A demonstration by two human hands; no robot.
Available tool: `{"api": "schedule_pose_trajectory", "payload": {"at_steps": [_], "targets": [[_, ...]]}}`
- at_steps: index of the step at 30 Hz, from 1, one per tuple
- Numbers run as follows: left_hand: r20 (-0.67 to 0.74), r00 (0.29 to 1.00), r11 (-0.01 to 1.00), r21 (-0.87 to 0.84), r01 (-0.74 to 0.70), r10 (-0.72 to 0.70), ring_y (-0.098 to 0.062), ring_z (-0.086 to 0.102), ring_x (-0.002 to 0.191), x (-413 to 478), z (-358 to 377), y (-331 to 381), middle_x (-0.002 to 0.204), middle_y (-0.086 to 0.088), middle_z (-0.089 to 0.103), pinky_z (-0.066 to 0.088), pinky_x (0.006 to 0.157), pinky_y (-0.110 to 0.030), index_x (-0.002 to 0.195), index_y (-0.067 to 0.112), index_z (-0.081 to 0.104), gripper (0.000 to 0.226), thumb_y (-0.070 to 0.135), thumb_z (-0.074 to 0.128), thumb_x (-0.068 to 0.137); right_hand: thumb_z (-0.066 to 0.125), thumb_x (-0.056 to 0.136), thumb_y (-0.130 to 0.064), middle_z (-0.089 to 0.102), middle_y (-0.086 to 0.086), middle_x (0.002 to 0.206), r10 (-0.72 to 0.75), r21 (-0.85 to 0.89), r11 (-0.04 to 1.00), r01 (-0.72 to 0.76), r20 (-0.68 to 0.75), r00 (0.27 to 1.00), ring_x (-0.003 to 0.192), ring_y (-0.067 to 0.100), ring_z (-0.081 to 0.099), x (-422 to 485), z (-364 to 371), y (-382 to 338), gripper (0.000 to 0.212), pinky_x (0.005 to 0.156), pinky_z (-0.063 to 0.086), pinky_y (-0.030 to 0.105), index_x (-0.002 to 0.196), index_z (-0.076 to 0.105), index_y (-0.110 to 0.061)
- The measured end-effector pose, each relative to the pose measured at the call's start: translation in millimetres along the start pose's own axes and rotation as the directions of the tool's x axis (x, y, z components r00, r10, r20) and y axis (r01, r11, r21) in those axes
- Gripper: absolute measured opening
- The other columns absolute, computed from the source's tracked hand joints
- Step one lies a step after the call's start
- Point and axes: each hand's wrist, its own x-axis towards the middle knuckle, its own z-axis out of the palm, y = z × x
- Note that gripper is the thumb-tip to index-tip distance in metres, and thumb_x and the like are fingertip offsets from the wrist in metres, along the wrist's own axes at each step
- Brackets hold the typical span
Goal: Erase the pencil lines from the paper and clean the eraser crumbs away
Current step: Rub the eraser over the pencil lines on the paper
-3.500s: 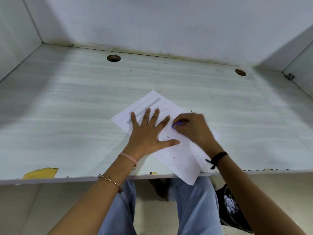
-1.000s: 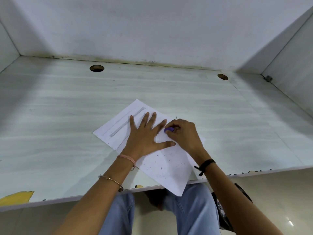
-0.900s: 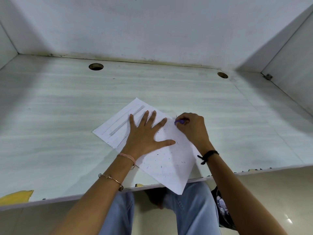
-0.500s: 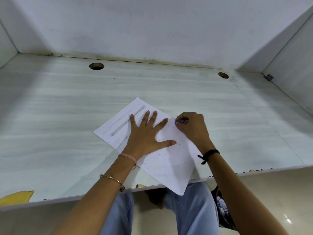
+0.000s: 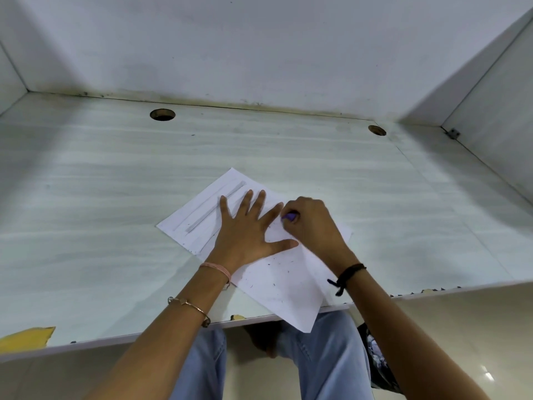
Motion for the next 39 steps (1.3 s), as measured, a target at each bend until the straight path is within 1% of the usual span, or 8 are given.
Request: {"api": "schedule_pose_trajectory", "payload": {"at_steps": [4,9,15,21,26,28,34,39], "targets": [[-0.018,1.0,0.998,-0.06,0.004,-0.006,-0.02,-0.013,0.151,-2,-3,2,0.164,0.003,-0.011,-0.013,0.11,-0.069,0.152,0.049,0.002,0.095,0.093,0.014,0.069,0.061,0.076,0.001,0.071,0.006,0.079,0.184,0.007,0.983,-0.185,-0.135,0.974,0.077,0.024,0.066,17,-26,33,0.015,0.069,0.052,0.032,0.077,0.073,-0.007],[-0.013,1.0,1.0,-0.016,0.001,-0.001,-0.02,-0.013,0.15,0,1,0,0.164,0.002,-0.011,-0.011,0.11,-0.069,0.153,0.048,0.0,0.094,0.093,0.015,0.071,0.063,0.075,0.0,0.063,-0.008,0.069,0.008,0.124,0.992,-0.008,0.004,1.0,0.065,0.006,0.056,-5,0,-5,0.014,0.062,0.042,0.008,0.078,0.072,-0.01],[-0.012,1.0,0.999,-0.048,0.0,-0.001,-0.021,-0.014,0.15,-1,-3,1,0.164,0.002,-0.011,-0.012,0.111,-0.069,0.152,0.048,-0.001,0.102,0.096,0.004,0.063,0.06,0.077,0.001,0.071,0.005,0.079,0.215,0.094,0.975,-0.203,-0.145,0.966,0.073,0.02,0.064,14,-21,38,0.015,0.065,0.05,0.026,0.076,0.072,-0.008],[-0.012,1.0,1.0,-0.013,-0.002,0.002,-0.021,-0.013,0.151,0,2,-1,0.164,0.001,-0.011,-0.01,0.11,-0.07,0.153,0.047,-0.001,0.1,0.095,0.006,0.065,0.064,0.076,-0.001,0.066,0.004,0.071,0.035,0.165,0.986,-0.029,-0.033,0.999,0.064,0.012,0.055,-6,3,-1,0.008,0.06,0.041,0.011,0.078,0.071,-0.006],[0.003,1.0,0.998,-0.068,0.006,-0.006,-0.019,-0.015,0.15,-2,-3,0,0.164,0.003,-0.012,-0.013,0.11,-0.068,0.153,0.048,0.0,0.102,0.096,0.007,0.063,0.065,0.078,-0.003,0.069,0.002,0.073,0.24,0.177,0.96,-0.216,-0.13,0.962,0.07,0.018,0.063,7,-15,40,0.01,0.06,0.047,0.017,0.075,0.071,-0.01],[-0.007,1.0,0.998,-0.056,0.002,-0.002,-0.02,-0.014,0.15,-2,-4,1,0.164,0.002,-0.011,-0.011,0.11,-0.069,0.153,0.048,0.0,0.102,0.096,0.004,0.063,0.061,0.077,-0.001,0.069,0.003,0.074,0.229,0.12,0.97,-0.21,-0.173,0.958,0.071,0.02,0.064,13,-17,37,0.013,0.063,0.05,0.025,0.073,0.07,-0.009],[0.01,1.0,1.0,-0.024,0.008,-0.007,-0.02,-0.013,0.151,-1,-3,1,0.164,0.002,-0.011,-0.011,0.111,-0.069,0.153,0.047,0.0,0.095,0.092,0.014,0.07,0.067,0.077,-0.004,0.065,-0.004,0.068,0.08,0.221,0.973,-0.069,-0.04,0.996,0.06,0.002,0.056,-3,6,10,0.007,0.058,0.042,0.009,0.077,0.072,-0.01],[0.014,1.0,0.998,-0.058,0.009,-0.008,-0.02,-0.015,0.15,-3,-6,2,0.164,0.002,-0.012,-0.013,0.11,-0.068,0.153,0.047,0.0,0.095,0.093,0.015,0.071,0.061,0.078,-0.001,0.071,0.007,0.076,0.265,0.147,0.959,-0.243,-0.153,0.952,0.074,0.022,0.066,17,-18,43,0.011,0.067,0.053,0.029,0.076,0.072,-0.005]]}}
